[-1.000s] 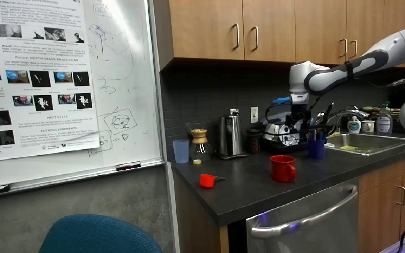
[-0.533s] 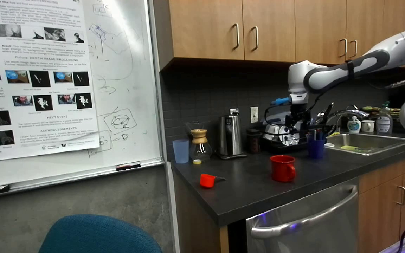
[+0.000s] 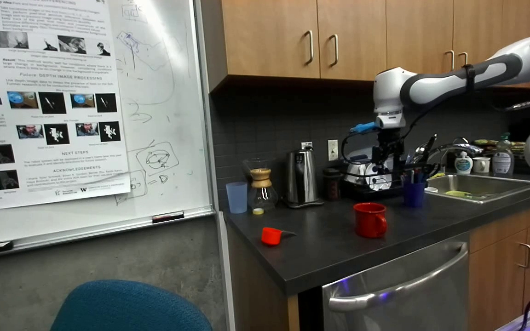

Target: Move the red mug forwards.

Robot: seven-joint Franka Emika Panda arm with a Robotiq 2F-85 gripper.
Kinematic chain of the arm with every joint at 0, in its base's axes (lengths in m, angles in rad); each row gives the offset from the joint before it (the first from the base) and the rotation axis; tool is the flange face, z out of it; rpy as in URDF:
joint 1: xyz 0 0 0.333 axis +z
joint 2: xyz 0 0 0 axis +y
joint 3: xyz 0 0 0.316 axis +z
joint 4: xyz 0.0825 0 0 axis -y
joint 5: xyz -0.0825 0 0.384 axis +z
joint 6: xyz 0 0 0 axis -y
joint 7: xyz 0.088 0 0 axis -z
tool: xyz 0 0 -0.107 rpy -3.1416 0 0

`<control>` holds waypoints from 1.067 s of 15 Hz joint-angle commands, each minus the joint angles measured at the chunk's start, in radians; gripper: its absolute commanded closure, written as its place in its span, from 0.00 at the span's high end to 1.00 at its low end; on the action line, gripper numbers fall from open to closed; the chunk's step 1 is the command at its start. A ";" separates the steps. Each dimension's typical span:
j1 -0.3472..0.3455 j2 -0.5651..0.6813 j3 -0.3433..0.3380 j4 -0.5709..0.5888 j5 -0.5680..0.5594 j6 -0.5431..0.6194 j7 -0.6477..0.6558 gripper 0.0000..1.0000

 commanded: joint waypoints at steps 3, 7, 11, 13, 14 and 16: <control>-0.063 -0.063 0.073 -0.164 0.021 0.014 0.000 1.00; -0.037 -0.124 0.084 -0.272 0.001 0.024 0.000 1.00; 0.001 -0.151 0.085 -0.329 0.010 0.027 0.000 1.00; 0.024 -0.161 0.078 -0.337 0.006 0.026 0.000 1.00; 0.034 -0.162 0.075 -0.335 0.007 0.026 0.000 1.00; 0.052 -0.169 0.071 -0.332 0.006 0.026 0.000 1.00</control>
